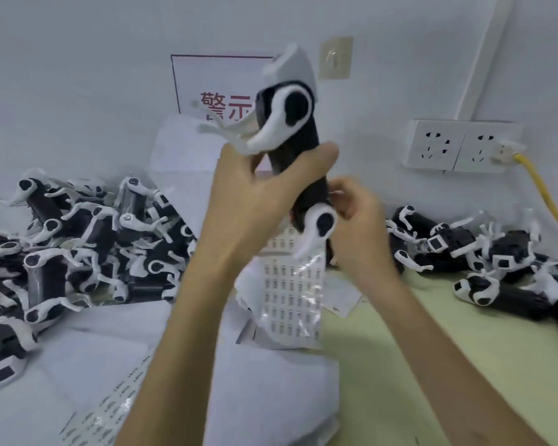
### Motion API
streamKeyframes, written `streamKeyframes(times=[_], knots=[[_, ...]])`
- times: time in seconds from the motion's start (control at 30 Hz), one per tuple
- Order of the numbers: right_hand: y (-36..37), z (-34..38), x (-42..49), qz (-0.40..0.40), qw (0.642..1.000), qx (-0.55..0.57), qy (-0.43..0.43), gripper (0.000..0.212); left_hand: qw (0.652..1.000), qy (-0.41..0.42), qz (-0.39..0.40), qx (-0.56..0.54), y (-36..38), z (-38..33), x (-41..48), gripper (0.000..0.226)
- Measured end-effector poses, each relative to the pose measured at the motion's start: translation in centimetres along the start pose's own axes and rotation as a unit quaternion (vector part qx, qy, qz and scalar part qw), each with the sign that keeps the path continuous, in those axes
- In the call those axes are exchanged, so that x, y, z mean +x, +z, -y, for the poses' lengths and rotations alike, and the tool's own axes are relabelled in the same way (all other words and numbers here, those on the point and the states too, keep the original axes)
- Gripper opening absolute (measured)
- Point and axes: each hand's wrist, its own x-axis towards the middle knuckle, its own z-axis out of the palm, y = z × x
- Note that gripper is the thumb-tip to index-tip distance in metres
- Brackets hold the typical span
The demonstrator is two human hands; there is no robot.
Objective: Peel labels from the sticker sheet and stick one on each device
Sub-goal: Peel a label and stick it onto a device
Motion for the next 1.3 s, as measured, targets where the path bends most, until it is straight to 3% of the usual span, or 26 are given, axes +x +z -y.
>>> streamKeyframes(times=[0.13, 0.2, 0.3, 0.4, 0.6, 0.73, 0.83, 1.0, 1.1, 1.3], knots=[[-7.0, 0.2, 0.6, -0.004, 1.000, 0.018, -0.017, 0.010, 0.982, -0.067, 0.111, 0.138, -1.8, 1.4, 0.0, 0.027], [-8.4, -0.3, 0.3, 0.017, 1.000, 0.016, -0.010, 0.014, 0.977, -0.107, 0.128, 0.135, -1.6, 2.1, 0.0, 0.028], [-9.4, -0.1, 0.1, 0.029, 0.999, 0.022, -0.009, 0.017, 0.972, -0.161, 0.137, 0.103, -0.6, 2.5, -0.2, 0.049], [-9.6, 0.1, -0.2, 0.043, 0.998, 0.035, -0.009, 0.016, 0.969, -0.178, 0.137, 0.103, 0.1, 3.3, -0.4, 0.029], [-9.8, 0.0, -0.3, -0.004, 0.994, -0.071, -0.080, 0.029, 0.965, -0.204, 0.129, 0.106, 0.5, 4.0, -0.1, 0.028], [-8.5, 0.0, -0.7, -0.070, 0.917, -0.295, -0.258, 0.030, 0.967, -0.206, 0.119, 0.095, 0.7, 4.2, 0.3, 0.012], [-7.5, -0.2, -1.3, -0.062, 0.889, -0.316, -0.327, 0.034, 0.969, -0.207, 0.111, 0.081, 0.7, 4.3, 0.4, 0.011], [-6.1, -0.2, -2.0, 0.011, 0.905, -0.302, -0.299, 0.012, 0.971, -0.200, 0.102, 0.084, 0.3, 4.1, 0.5, 0.009], [-5.3, -0.3, -2.2, -0.007, 0.915, -0.292, -0.278, 0.018, 0.968, -0.218, 0.100, 0.072, 0.1, 4.0, 0.6, 0.022], [-4.8, -1.6, -2.3, -0.075, 0.945, -0.201, -0.246, 0.019, 0.961, -0.241, 0.112, 0.080, 0.1, 3.5, 0.5, 0.008]])
